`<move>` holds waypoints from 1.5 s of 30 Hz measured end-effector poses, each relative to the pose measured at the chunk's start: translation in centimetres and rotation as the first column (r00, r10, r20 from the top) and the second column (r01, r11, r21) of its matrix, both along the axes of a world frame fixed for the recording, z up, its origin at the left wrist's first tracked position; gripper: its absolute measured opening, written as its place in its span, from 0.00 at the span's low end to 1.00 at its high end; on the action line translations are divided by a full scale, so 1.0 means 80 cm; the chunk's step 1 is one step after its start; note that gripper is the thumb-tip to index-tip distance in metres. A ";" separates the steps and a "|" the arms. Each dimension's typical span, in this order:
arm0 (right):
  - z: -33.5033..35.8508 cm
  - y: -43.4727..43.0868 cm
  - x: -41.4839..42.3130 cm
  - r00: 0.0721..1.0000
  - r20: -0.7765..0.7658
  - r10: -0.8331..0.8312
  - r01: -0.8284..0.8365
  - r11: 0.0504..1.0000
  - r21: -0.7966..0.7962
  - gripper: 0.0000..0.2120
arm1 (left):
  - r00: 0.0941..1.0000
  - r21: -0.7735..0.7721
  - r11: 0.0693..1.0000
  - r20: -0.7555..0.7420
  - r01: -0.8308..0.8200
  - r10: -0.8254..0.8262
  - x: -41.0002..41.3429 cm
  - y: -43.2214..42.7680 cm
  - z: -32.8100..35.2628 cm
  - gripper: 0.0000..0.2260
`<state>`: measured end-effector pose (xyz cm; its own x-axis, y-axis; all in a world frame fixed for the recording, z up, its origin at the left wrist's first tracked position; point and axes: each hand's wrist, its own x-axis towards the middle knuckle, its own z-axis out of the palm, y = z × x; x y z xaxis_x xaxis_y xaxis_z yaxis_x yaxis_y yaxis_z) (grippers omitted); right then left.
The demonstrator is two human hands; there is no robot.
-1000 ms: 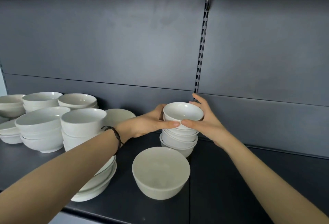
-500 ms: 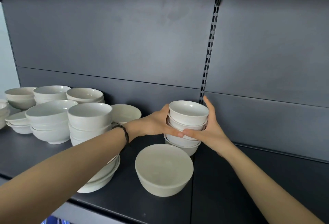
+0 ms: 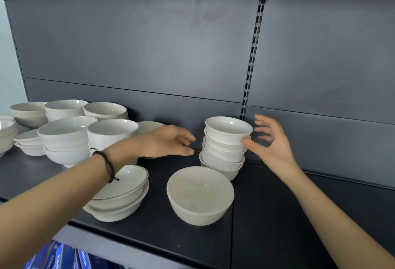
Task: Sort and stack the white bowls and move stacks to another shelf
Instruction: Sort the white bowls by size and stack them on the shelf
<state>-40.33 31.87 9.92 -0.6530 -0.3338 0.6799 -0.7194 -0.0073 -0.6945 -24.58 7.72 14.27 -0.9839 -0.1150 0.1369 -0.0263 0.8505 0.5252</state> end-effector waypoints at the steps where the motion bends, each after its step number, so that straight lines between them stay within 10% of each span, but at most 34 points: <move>1: 0.002 0.003 0.002 0.993 -0.096 -0.070 0.071 0.997 0.003 0.25 | 1.000 -0.071 0.997 -0.022 -0.014 0.013 0.014 -0.006 0.003 0.16; 4: 0.014 0.006 0.014 0.908 -0.404 -0.112 0.153 0.986 0.070 0.10 | 0.998 -0.227 0.973 -0.041 -0.049 0.041 0.049 -0.014 0.002 0.11; 10: 0.033 0.017 0.055 0.878 -0.478 0.014 0.154 0.938 0.310 0.12 | 0.999 -0.308 0.951 0.054 0.009 0.008 0.093 -0.002 -0.010 0.17; 16: 0.016 0.040 0.098 0.955 -0.144 0.258 -0.125 0.794 0.594 0.22 | 0.990 -0.269 0.960 0.132 0.075 -0.040 0.115 0.024 -0.019 0.36; 19: -0.005 0.043 0.107 0.968 -0.068 0.240 -0.125 0.706 0.697 0.22 | 0.995 -0.354 0.934 0.101 0.048 -0.013 0.111 0.042 -0.032 0.30; 29: -0.046 0.034 0.140 0.922 0.272 0.276 -0.380 0.788 0.485 0.13 | 0.997 -0.234 0.969 0.030 0.074 -0.069 0.111 0.045 -0.045 0.23; 33: -0.045 0.025 0.145 0.908 0.312 0.281 -0.398 0.813 0.425 0.13 | 0.971 -0.046 0.985 -0.181 -0.166 0.155 0.136 0.018 -0.038 0.41; 36: -0.047 0.020 0.147 0.902 0.329 0.280 -0.403 0.820 0.406 0.13 | 0.728 0.274 0.867 -0.471 -0.416 0.498 0.159 -0.020 -0.051 0.25; 39: -0.047 0.020 0.147 0.883 0.358 0.304 -0.437 0.813 0.386 0.13 | 0.603 0.500 0.716 -0.401 -0.487 0.689 0.178 -0.068 -0.071 0.20; 45: -0.052 0.006 0.148 0.853 0.434 0.290 -0.434 0.857 0.279 0.14 | 0.689 0.623 0.630 -0.193 -0.464 0.698 0.169 -0.098 -0.097 0.30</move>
<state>-28.46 32.32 5.78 -0.6100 -0.7653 0.2057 -0.4083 0.0811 -0.9092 -11.03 -0.08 6.53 -0.5489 -0.8059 0.2219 -0.1205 0.3390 0.9330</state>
